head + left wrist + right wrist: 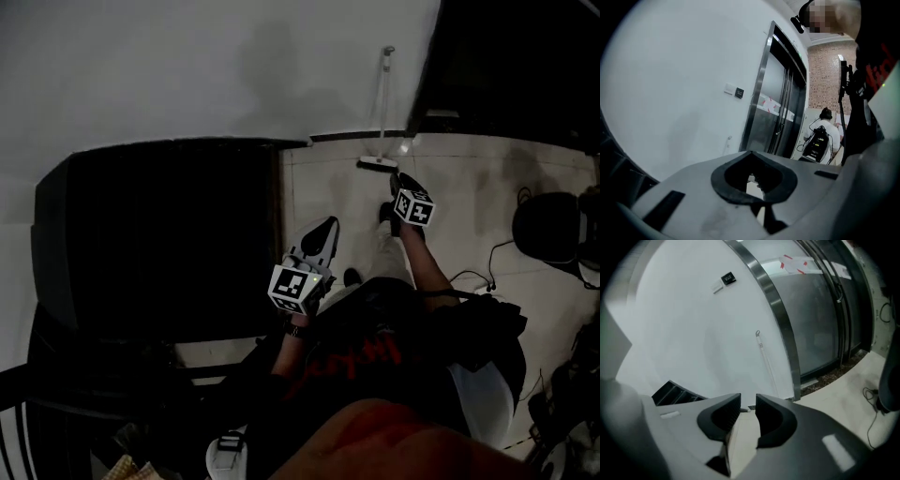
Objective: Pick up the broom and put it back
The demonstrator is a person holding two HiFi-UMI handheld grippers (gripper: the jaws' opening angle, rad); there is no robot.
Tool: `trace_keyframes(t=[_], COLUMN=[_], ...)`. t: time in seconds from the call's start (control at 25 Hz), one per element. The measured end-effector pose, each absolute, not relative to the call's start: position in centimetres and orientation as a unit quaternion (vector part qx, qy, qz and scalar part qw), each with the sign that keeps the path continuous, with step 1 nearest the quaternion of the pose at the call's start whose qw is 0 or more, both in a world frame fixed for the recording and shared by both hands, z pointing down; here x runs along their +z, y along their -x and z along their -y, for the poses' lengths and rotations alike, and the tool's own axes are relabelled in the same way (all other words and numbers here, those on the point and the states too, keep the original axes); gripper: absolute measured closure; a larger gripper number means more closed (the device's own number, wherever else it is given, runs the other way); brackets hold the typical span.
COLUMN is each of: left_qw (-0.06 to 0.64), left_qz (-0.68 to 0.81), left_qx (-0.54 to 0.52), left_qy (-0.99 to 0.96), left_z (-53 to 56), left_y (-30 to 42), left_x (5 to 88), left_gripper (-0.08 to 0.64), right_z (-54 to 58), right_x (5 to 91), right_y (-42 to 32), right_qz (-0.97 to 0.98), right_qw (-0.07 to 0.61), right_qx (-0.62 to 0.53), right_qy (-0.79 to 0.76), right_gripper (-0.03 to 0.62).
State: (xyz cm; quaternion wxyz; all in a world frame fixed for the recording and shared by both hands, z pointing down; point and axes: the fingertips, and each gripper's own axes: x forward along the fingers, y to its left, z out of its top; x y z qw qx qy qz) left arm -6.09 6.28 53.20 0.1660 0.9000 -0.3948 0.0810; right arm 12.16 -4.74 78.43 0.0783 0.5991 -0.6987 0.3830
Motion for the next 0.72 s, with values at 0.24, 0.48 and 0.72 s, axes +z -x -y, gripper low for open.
trace_keyframes(t=[0.24, 0.48, 0.72], left_qw=[0.169, 0.155, 0.146], left_qz=[0.374, 0.362, 0.345], left_qx=[0.044, 0.026, 0.016], left_qy=[-0.911, -0.919, -0.927], left_z=[-11.9, -12.9, -12.8], left_y=[7.4, 5.4, 0.2], left_x=[52.1, 49.8, 46.7], left_gripper=[0.555, 0.555, 0.555], right_z=[-9.4, -13.3, -11.5], right_x=[70.3, 58.1, 52.2], right_y=[-7.2, -3.4, -4.6], right_qz=[0.748, 0.826, 0.846], right_qw=[0.077, 0.050, 0.027], right_qx=[0.347, 0.234, 0.174], right_qy=[-0.561, -0.510, -0.503], right_gripper=[0.591, 0.592, 0.592])
